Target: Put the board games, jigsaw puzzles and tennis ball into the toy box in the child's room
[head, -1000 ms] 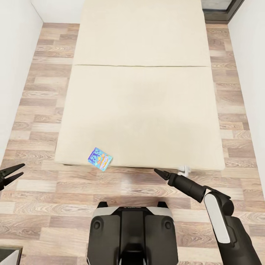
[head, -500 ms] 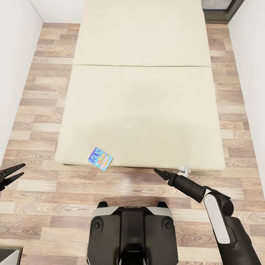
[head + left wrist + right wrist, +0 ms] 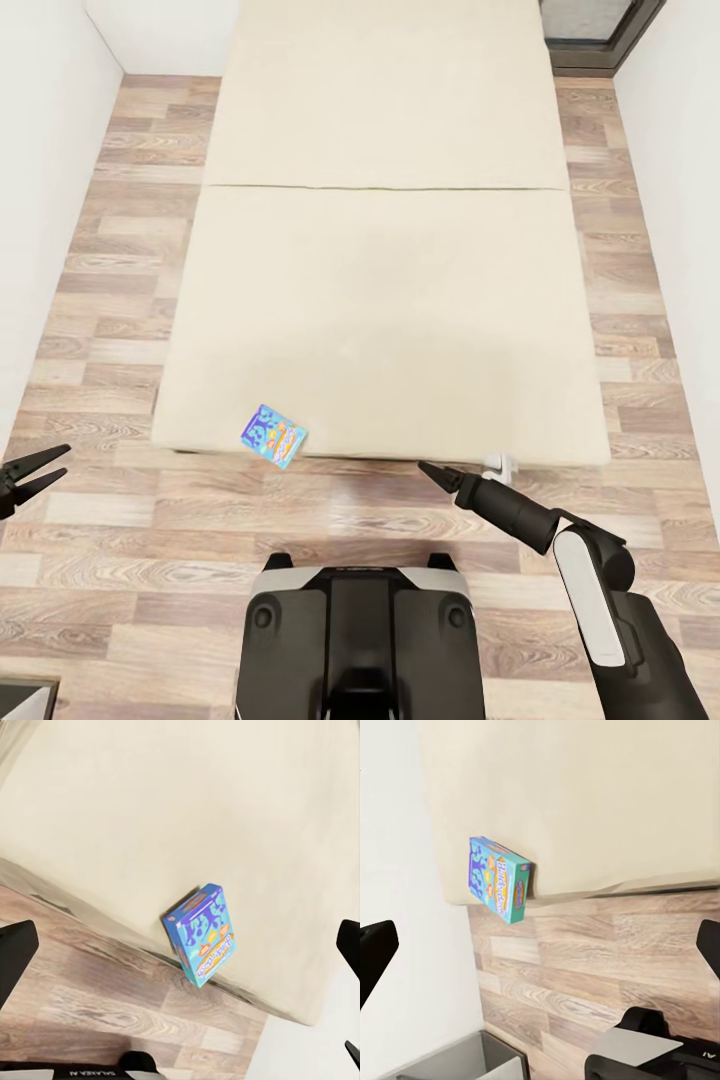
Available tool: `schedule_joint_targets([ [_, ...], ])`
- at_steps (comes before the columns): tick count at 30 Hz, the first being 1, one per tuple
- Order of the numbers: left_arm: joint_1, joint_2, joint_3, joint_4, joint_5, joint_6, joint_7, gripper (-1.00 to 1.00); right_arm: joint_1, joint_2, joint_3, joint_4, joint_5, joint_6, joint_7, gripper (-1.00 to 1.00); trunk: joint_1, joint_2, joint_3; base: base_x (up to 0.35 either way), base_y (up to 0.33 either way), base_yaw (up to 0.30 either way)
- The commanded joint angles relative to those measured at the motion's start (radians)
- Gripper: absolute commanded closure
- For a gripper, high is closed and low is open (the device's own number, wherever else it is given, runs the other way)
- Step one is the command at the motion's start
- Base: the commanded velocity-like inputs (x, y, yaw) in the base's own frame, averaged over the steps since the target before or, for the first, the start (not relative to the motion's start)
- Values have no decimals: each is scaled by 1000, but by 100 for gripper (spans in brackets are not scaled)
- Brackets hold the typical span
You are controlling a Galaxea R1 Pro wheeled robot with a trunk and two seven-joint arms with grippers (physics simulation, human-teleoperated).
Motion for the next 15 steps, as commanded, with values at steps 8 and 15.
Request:
schedule_joint_targets([
  [8, 0, 1, -19, 0, 0, 7, -3, -100, 14, 0, -1, 1, -2, 7, 1, -100, 1, -1, 12, 0, 0, 0],
  [15, 2, -13, -41, 18, -3, 8, 3, -100, 28, 0, -2, -1, -3, 7, 7, -100, 1, -1, 23, 0, 0, 0],
])
